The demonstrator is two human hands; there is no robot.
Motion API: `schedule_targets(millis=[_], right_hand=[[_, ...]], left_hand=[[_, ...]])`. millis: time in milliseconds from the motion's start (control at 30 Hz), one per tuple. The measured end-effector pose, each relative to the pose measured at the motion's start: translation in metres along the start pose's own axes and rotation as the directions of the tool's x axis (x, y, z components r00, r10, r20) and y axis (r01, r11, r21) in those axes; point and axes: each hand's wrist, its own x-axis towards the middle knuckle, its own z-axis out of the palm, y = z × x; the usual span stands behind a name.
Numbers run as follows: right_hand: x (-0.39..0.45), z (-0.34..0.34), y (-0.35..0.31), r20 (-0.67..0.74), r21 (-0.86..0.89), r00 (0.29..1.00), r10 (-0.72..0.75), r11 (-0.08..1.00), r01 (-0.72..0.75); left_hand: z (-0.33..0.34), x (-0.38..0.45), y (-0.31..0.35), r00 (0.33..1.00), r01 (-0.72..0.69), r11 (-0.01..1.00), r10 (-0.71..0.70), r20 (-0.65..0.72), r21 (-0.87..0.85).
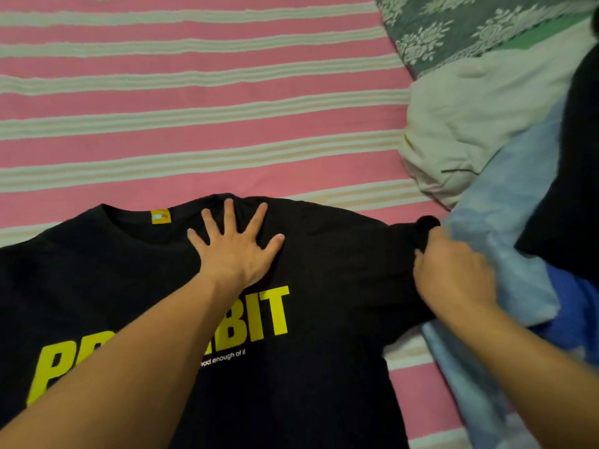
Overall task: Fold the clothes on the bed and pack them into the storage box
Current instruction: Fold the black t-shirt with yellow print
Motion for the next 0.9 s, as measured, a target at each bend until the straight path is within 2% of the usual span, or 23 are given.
schedule_targets(millis=[100, 233, 333, 367, 400, 433, 467, 500, 533, 567, 600, 633, 667, 700, 733, 800, 833, 900], right_hand=[[0.001, 0.004, -0.002, 0.028, 0.154, 1.0, 0.004, 0.988, -0.009], [0.001, 0.017, 0.009, 0.175, 0.307, 0.982, 0.066, 0.944, -0.118], [-0.001, 0.007, 0.009, 0.155, 0.462, 0.979, 0.13, 0.867, -0.188], [-0.002, -0.002, 0.007, 0.13, 0.502, 0.982, 0.14, 0.844, -0.187], [-0.005, -0.014, 0.001, 0.1, 0.527, 0.987, 0.123, 0.835, -0.157], [-0.01, -0.027, -0.008, 0.073, 0.528, 0.993, 0.089, 0.842, -0.114], [-0.017, -0.042, -0.019, 0.044, 0.511, 0.999, 0.032, 0.858, -0.05], [-0.027, -0.056, -0.034, 0.007, 0.485, 0.999, -0.052, 0.874, 0.042], [-0.038, -0.068, -0.051, -0.015, 0.457, 0.987, -0.161, 0.877, 0.15], [-0.052, -0.08, -0.07, -0.014, 0.439, 0.957, -0.289, 0.859, 0.266], [-0.067, -0.087, -0.09, 0.006, 0.436, 0.902, -0.432, 0.813, 0.386], [-0.083, -0.089, -0.107, 0.049, 0.443, 0.827, -0.56, 0.754, 0.485], [-0.1, -0.087, -0.119, 0.1, 0.464, 0.752, -0.651, 0.699, 0.544], [-0.114, -0.081, -0.123, 0.137, 0.491, 0.715, -0.685, 0.674, 0.551], [-0.129, -0.072, -0.116, 0.137, 0.532, 0.737, -0.662, 0.677, 0.508], [-0.159, -0.04, -0.071, 0.102, 0.57, 0.872, -0.479, 0.747, 0.344], [-0.18, -0.024, -0.038, 0.121, 0.536, 0.928, -0.352, 0.81, 0.238], [-0.235, 0.006, 0.03, 0.208, 0.447, 0.969, -0.133, 0.894, 0.026]], left_hand=[[-0.007, 0.009, -0.004, 0.999, -0.022, 0.999, 0.02, 0.03, 0.047], [-0.003, 0.012, -0.005, 0.997, -0.01, 0.998, 0.004, 0.083, 0.067], [-0.021, 0.014, 0.002, 0.983, 0.015, 0.999, -0.023, 0.184, 0.043], [-0.031, 0.01, 0.004, 0.987, 0.003, 1.0, -0.007, 0.159, 0.02], [-0.041, -0.002, 0.001, 0.998, -0.018, 0.999, 0.02, 0.062, -0.04], [-0.048, -0.017, -0.003, 0.997, -0.036, 0.979, 0.021, -0.077, -0.201], [-0.054, -0.037, -0.01, 0.982, -0.069, 0.894, -0.018, -0.189, -0.442], [-0.062, -0.062, -0.02, 0.98, -0.054, 0.665, -0.107, -0.166, -0.745], [-0.067, -0.084, -0.03, 0.992, 0.053, 0.298, -0.126, 0.015, -0.953], [-0.067, -0.102, -0.04, 0.973, 0.225, -0.095, -0.024, 0.228, -0.97], [-0.061, -0.115, -0.05, 0.926, 0.377, -0.345, 0.106, 0.363, -0.86], [-0.054, -0.125, -0.06, 0.89, 0.455, -0.466, 0.202, 0.409, -0.759], [-0.046, -0.132, -0.067, 0.873, 0.486, -0.513, 0.245, 0.421, -0.708], [-0.037, -0.135, -0.072, 0.867, 0.496, -0.525, 0.254, 0.429, -0.692], [-0.028, -0.139, -0.074, 0.866, 0.496, -0.538, 0.249, 0.434, -0.681], [-0.009, -0.145, -0.073, 0.873, 0.478, -0.555, 0.211, 0.44, -0.681], [0.001, -0.148, -0.071, 0.875, 0.469, -0.522, 0.163, 0.456, -0.712], [0.015, -0.149, -0.067, 0.884, 0.443, -0.44, 0.071, 0.462, -0.781]])
